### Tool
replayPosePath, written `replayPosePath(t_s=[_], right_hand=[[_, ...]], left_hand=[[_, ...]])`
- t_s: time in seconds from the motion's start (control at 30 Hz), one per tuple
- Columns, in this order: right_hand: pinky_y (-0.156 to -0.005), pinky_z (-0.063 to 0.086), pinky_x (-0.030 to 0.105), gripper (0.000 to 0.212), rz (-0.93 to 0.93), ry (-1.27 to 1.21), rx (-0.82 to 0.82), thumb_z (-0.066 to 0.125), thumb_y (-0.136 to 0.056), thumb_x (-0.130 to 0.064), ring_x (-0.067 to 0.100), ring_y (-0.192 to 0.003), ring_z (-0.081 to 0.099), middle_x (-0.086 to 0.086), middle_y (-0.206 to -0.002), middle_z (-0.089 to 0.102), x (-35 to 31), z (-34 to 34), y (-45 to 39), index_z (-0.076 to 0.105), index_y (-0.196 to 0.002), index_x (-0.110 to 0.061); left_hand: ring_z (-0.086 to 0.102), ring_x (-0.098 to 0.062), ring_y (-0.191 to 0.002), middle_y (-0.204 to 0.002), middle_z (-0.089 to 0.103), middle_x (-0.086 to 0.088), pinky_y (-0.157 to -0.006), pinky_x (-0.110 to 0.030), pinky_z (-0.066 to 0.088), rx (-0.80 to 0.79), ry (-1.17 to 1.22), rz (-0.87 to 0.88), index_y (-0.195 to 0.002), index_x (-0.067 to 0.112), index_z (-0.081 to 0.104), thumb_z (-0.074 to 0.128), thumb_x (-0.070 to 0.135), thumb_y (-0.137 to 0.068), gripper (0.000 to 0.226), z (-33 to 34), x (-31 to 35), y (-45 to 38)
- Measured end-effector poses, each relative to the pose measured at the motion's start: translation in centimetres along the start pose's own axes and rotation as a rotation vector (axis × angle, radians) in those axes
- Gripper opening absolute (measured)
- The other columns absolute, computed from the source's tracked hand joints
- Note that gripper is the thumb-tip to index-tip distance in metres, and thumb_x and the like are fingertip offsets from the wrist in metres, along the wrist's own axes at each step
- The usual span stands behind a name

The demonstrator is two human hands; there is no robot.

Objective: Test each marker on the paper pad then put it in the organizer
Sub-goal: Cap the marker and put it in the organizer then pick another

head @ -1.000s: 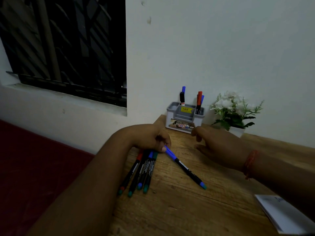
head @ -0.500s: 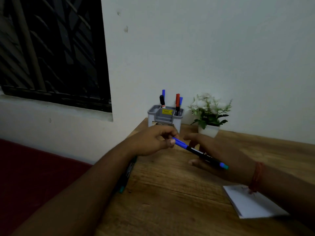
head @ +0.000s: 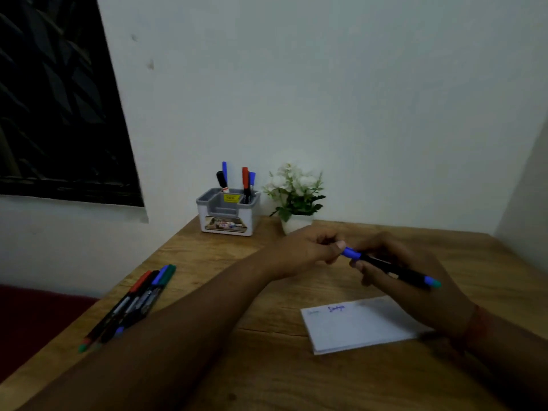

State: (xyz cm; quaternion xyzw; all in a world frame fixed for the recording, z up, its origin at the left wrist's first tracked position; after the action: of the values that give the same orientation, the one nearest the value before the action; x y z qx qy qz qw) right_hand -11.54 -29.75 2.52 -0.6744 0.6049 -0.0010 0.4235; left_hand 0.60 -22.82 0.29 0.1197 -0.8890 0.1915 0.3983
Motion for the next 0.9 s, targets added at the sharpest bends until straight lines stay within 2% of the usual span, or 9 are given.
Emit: replayPosePath(t_s=[0.1, 0.2, 0.3, 0.43, 0.57, 0.67, 0.77, 0.83, 0.9], right_hand=[[-0.066, 0.06, 0.033, 0.009, 0.129, -0.11, 0.11, 0.072, -0.089, -0.02, 0.01, -0.07, 0.072, -0.007, -0.086, 0.072, 3.7, -1.6, 0.5, 0.066, -0.095, -0.023], [-0.063, 0.057, 0.031, 0.009, 0.187, -0.165, 0.133, 0.073, -0.087, -0.011, 0.01, -0.066, 0.069, -0.002, -0.078, 0.071, 5.3, -1.2, 0.5, 0.068, -0.088, -0.019], [-0.061, 0.055, 0.03, 0.008, 0.212, -0.24, 0.133, 0.073, -0.086, -0.006, 0.013, -0.063, 0.068, 0.005, -0.073, 0.07, 6.8, -0.8, 0.5, 0.068, -0.083, -0.011], [-0.06, 0.057, 0.034, 0.006, 0.199, -0.278, 0.177, 0.071, -0.084, -0.002, 0.021, -0.062, 0.07, 0.007, -0.067, 0.071, 7.1, -1.0, 0.4, 0.068, -0.081, -0.006], [-0.058, 0.056, 0.041, 0.007, 0.117, -0.173, 0.183, 0.072, -0.083, -0.008, 0.019, -0.063, 0.068, 0.002, -0.066, 0.069, 6.7, -1.0, 0.2, 0.067, -0.078, -0.009], [-0.052, 0.045, 0.031, 0.011, -0.027, -0.008, 0.185, 0.067, -0.083, -0.018, 0.009, -0.059, 0.057, -0.006, -0.064, 0.061, 4.9, -1.5, 0.1, 0.064, -0.074, -0.012], [-0.051, 0.041, 0.029, 0.014, -0.181, 0.16, 0.251, 0.062, -0.084, -0.016, 0.012, -0.057, 0.053, -0.001, -0.063, 0.059, 2.1, -3.5, 0.6, 0.061, -0.072, -0.01], [-0.052, 0.041, 0.028, 0.011, -0.184, 0.161, 0.308, 0.065, -0.084, -0.011, 0.012, -0.058, 0.054, 0.0, -0.064, 0.06, 2.1, -4.5, 0.9, 0.061, -0.074, -0.01], [-0.053, 0.042, 0.03, 0.01, -0.133, 0.124, 0.29, 0.067, -0.085, -0.01, 0.012, -0.06, 0.056, -0.001, -0.067, 0.061, 3.1, -4.3, 0.9, 0.06, -0.078, -0.012]], left_hand=[[0.053, -0.014, -0.078, -0.08, 0.058, -0.005, -0.079, -0.034, 0.042, 0.011, 0.067, -0.024, -0.083, 0.021, 0.061, 0.05, 0.03, -0.102, 0.023, 1.9, -0.4, -2.1], [0.054, -0.019, -0.077, -0.078, 0.059, -0.007, -0.082, -0.041, 0.047, 0.078, 0.183, -0.098, -0.078, 0.016, 0.062, 0.051, 0.043, -0.096, 0.034, 3.0, -2.5, -3.2], [0.044, -0.016, -0.067, -0.066, 0.05, -0.001, -0.071, -0.031, 0.036, 0.068, 0.198, -0.091, -0.07, 0.019, 0.057, 0.042, 0.027, -0.105, 0.038, 4.3, -3.3, -3.7], [0.043, -0.006, -0.062, -0.063, 0.052, 0.008, -0.066, -0.025, 0.035, 0.056, 0.237, -0.121, -0.074, 0.021, 0.057, 0.04, 0.026, -0.105, 0.036, 4.5, -4.3, -4.2], [0.042, -0.007, -0.064, -0.065, 0.05, 0.009, -0.067, -0.024, 0.035, 0.034, 0.204, -0.114, -0.072, 0.024, 0.057, 0.039, 0.03, -0.106, 0.038, 4.8, -4.3, -4.3], [0.045, -0.011, -0.073, -0.071, 0.056, 0.008, -0.077, -0.03, 0.037, 0.03, 0.223, -0.158, -0.072, 0.031, 0.063, 0.042, 0.035, -0.104, 0.038, 4.5, -5.3, -4.4], [0.058, -0.012, -0.082, -0.074, 0.063, 0.002, -0.089, -0.041, 0.041, 0.128, 0.357, -0.25, -0.082, 0.026, 0.064, 0.049, 0.04, -0.099, 0.027, 2.4, -7.3, -4.4], [0.062, 0.001, -0.073, -0.074, 0.058, -0.002, -0.082, -0.031, 0.043, 0.156, 0.238, -0.238, -0.085, 0.02, 0.058, 0.045, 0.037, -0.103, 0.028, 2.1, -7.3, -4.3], [0.054, 0.007, -0.061, -0.073, 0.055, 0.004, -0.066, -0.021, 0.039, 0.181, 0.026, -0.199, -0.087, 0.019, 0.056, 0.043, 0.036, -0.104, 0.027, 2.6, -6.4, -4.1]])
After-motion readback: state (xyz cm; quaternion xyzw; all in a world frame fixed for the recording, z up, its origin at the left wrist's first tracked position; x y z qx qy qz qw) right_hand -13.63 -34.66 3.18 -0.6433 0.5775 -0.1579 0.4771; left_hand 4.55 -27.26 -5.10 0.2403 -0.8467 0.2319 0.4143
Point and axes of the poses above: each hand's wrist, its own y-axis away from the middle knuckle, its own z-axis out of the palm, x = y × z, the point moved 9 cm from there along -y, towards the middle knuckle
